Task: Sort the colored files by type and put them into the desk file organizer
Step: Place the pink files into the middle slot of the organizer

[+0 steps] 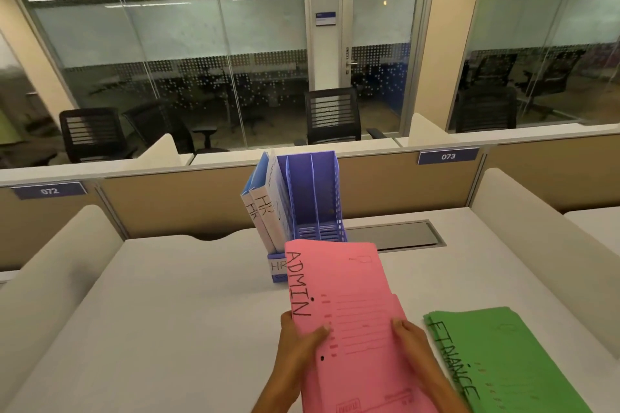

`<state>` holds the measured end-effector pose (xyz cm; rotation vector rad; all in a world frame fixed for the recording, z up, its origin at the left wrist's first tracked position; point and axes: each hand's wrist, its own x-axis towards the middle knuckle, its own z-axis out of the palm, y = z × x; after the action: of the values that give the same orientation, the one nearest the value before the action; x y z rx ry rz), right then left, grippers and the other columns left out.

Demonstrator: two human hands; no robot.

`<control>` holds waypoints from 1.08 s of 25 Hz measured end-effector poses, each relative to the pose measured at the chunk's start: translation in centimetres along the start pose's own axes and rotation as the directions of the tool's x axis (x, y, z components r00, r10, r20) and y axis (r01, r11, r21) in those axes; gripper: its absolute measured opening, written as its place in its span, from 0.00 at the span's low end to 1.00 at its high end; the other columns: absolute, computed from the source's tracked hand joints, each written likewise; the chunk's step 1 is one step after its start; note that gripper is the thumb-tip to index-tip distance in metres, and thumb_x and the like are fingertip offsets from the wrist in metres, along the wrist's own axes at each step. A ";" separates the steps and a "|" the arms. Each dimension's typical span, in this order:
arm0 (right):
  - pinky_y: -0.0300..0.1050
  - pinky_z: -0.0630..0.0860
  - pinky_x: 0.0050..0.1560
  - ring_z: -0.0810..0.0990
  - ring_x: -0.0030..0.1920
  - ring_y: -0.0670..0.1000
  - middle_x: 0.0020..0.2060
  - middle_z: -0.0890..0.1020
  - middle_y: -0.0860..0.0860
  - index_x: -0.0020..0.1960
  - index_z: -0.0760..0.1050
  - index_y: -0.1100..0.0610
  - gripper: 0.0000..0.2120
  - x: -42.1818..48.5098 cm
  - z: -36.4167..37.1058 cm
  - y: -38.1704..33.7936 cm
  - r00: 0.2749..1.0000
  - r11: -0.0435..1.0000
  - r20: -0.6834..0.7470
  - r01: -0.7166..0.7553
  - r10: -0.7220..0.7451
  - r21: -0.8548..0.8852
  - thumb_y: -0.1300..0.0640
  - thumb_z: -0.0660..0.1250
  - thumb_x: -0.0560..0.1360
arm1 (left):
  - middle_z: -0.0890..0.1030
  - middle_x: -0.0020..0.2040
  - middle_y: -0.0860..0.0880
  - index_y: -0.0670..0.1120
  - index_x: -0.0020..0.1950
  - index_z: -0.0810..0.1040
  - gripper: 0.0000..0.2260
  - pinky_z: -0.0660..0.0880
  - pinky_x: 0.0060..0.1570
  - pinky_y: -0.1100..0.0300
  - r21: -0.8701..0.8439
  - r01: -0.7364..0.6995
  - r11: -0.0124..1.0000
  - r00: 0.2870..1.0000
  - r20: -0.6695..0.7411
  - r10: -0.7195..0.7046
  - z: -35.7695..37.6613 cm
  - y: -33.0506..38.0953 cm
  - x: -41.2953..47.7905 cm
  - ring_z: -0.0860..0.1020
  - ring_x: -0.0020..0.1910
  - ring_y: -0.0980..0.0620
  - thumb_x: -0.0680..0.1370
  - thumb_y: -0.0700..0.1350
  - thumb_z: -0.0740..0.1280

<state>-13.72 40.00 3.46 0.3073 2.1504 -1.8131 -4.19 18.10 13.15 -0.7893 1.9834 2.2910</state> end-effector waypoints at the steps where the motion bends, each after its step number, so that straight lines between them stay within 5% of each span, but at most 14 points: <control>1: 0.54 0.76 0.58 0.82 0.51 0.52 0.48 0.85 0.50 0.51 0.82 0.54 0.16 0.1 0.5 0.0 1.000 1.000 0.011 0.006 -0.006 0.003 0.46 0.60 0.79 | 0.81 0.54 0.44 0.48 0.58 0.67 0.31 0.83 0.43 0.51 -0.005 0.000 1.000 1.000 -0.025 -0.001 0.2 -0.4 0.1 0.84 0.48 0.45 0.63 0.44 0.81; 4: 0.49 0.76 0.52 0.81 0.51 0.52 0.46 0.85 0.51 0.49 0.82 0.56 0.14 0.5 1.7 -0.3 1.000 1.000 -0.001 0.016 -0.016 0.007 0.50 0.60 0.80 | 0.82 0.53 0.45 0.52 0.57 0.65 0.27 0.83 0.46 0.46 -0.028 -0.008 1.000 0.998 -0.060 0.007 0.8 -1.0 0.5 0.85 0.47 0.44 0.68 0.44 0.79; 9: 0.49 0.76 0.51 0.81 0.49 0.53 0.45 0.84 0.52 0.46 0.80 0.56 0.14 2.2 1.5 -1.3 0.998 0.998 0.008 0.057 -0.057 -0.014 0.51 0.59 0.80 | 0.78 0.60 0.47 0.50 0.60 0.62 0.18 0.79 0.54 0.53 0.316 -0.048 0.948 0.995 -0.072 0.075 0.6 1.5 1.7 0.80 0.54 0.48 0.77 0.49 0.69; 13: 0.46 0.74 0.45 0.80 0.46 0.53 0.47 0.82 0.55 0.45 0.78 0.56 0.14 4.0 1.9 -4.1 0.993 0.994 0.037 0.108 -0.108 -0.010 0.51 0.57 0.81 | 0.77 0.59 0.47 0.48 0.62 0.63 0.20 0.79 0.57 0.47 0.197 -0.017 0.980 1.000 -0.015 0.020 0.2 4.3 3.0 0.80 0.54 0.48 0.77 0.43 0.70; 18: 0.47 0.75 0.54 0.79 0.52 0.48 0.51 0.82 0.45 0.54 0.78 0.48 0.12 6.7 3.5 -9.4 0.948 0.946 0.169 0.292 -0.268 -0.138 0.48 0.57 0.80 | 0.79 0.54 0.48 0.48 0.57 0.67 0.14 0.80 0.51 0.47 0.128 -0.168 0.977 0.973 -0.141 0.185 -0.7 8.3 3.8 0.81 0.51 0.48 0.77 0.40 0.69; 22: 0.45 0.69 0.62 0.72 0.63 0.48 0.66 0.73 0.47 0.67 0.70 0.48 0.18 9.9 6.4 -11.7 0.870 0.749 0.163 0.485 -0.466 -0.451 0.47 0.61 0.78 | 0.77 0.53 0.49 0.47 0.58 0.62 0.14 0.75 0.47 0.52 0.207 -0.385 0.899 0.843 -0.318 0.434 -0.3 12.3 3.7 0.78 0.48 0.50 0.79 0.39 0.65; 27: 0.51 0.56 0.73 0.56 0.75 0.54 0.76 0.59 0.51 0.75 0.57 0.51 0.31 11.9 10.4 -12.3 0.804 0.425 0.265 0.525 -0.532 -0.737 0.44 0.62 0.77 | 0.74 0.61 0.46 0.47 0.64 0.59 0.20 0.73 0.52 0.54 0.276 -0.553 0.786 0.644 -0.457 0.613 0.8 15.9 6.8 0.75 0.55 0.46 0.79 0.36 0.64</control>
<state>-28.14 27.19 8.76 -0.6677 3.0092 -0.8164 -15.63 13.60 25.38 -0.9537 2.9805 2.3970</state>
